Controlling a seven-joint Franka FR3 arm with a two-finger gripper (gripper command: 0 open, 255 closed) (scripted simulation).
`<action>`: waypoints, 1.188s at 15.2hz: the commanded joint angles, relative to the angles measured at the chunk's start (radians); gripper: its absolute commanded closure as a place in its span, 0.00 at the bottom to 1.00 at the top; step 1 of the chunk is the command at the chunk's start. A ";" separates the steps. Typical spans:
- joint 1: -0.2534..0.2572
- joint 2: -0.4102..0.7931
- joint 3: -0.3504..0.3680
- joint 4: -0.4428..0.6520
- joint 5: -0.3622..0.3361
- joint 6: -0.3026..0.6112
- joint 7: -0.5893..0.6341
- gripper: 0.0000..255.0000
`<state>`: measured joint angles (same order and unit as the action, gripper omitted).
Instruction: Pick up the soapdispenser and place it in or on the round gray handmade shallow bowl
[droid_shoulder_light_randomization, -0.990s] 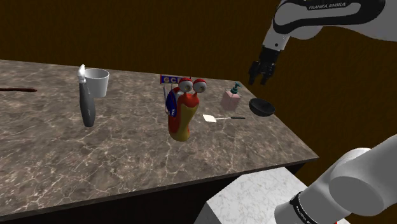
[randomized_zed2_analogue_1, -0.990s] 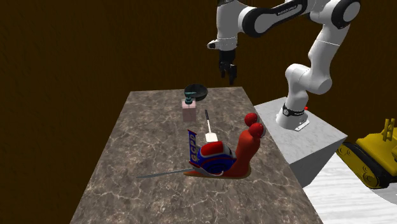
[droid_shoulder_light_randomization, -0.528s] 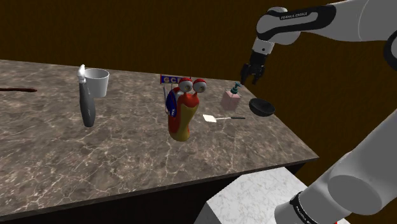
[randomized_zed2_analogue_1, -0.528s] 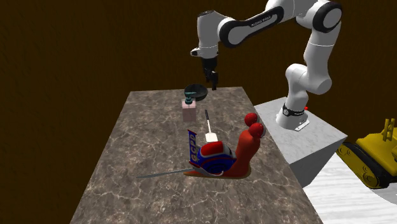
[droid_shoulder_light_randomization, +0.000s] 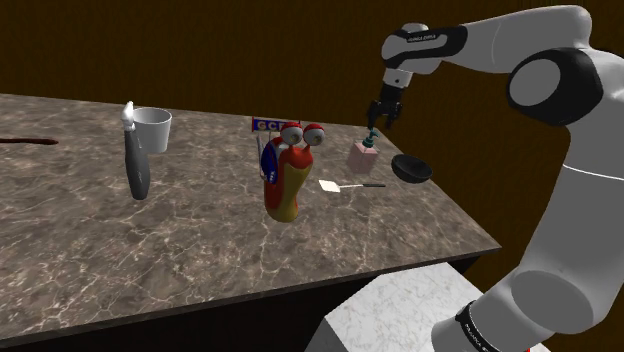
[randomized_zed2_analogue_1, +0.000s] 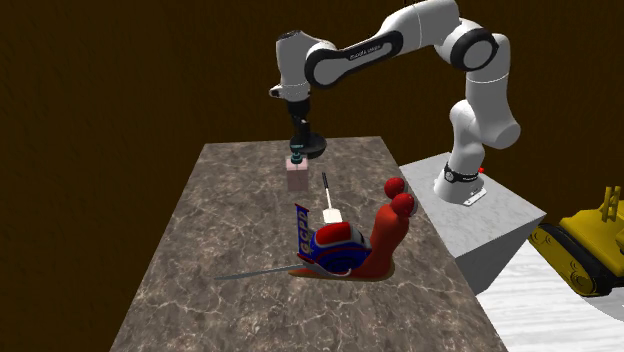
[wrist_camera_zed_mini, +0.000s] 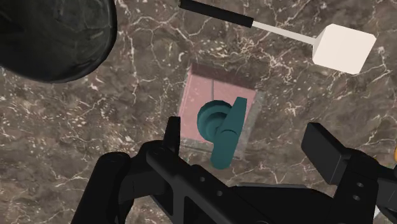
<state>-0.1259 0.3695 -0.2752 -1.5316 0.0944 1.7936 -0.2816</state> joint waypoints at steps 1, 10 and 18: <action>-0.014 0.061 0.001 0.066 0.012 -0.006 -0.009 0.00; -0.011 0.070 0.004 -0.024 0.016 0.092 -0.013 0.00; -0.011 0.070 0.004 -0.024 0.016 0.092 -0.013 1.00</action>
<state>-0.1366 0.4391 -0.2715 -1.5552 0.1106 1.8856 -0.2950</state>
